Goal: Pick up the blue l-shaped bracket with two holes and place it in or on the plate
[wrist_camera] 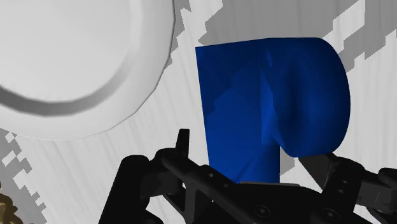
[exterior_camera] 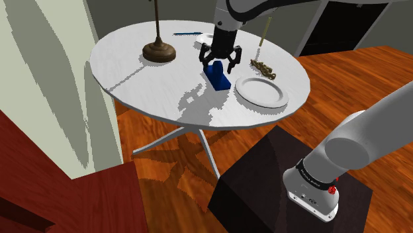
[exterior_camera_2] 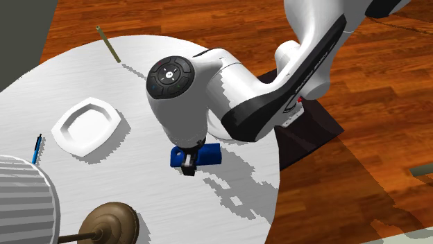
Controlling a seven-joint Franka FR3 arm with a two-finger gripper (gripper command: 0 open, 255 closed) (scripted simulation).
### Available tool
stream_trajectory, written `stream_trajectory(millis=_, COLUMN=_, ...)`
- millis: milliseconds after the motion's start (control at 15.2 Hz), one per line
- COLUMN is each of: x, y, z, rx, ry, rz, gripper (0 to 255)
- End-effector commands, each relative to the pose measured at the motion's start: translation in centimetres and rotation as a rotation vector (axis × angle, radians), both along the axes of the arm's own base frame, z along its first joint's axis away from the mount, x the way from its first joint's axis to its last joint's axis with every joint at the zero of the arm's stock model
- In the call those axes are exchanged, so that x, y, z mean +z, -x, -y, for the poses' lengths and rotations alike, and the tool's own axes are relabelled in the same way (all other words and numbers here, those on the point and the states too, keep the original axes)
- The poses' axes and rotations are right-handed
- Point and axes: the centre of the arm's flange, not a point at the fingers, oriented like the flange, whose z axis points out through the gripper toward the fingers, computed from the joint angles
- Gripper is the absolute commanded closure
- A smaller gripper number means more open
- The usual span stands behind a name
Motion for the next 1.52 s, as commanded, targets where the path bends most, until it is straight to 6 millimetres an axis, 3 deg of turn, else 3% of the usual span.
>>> stream_trajectory(millis=0, x=-0.2, y=0.0, z=0.0, rx=0.000, ry=0.000, rz=0.000, gripper=0)
stream_trajectory(millis=330, x=-0.2, y=0.0, z=0.0, rx=0.000, ry=0.000, rz=0.000, gripper=0)
stream_trajectory(millis=396, x=-0.2, y=0.0, z=0.0, rx=0.000, ry=0.000, rz=0.000, gripper=255)
stream_trajectory(millis=990, x=-0.2, y=0.0, z=0.0, rx=0.000, ry=0.000, rz=0.000, gripper=255)
stream_trajectory(millis=1452, x=3.5, y=0.0, z=0.0, rx=0.000, ry=0.000, rz=0.000, gripper=255)
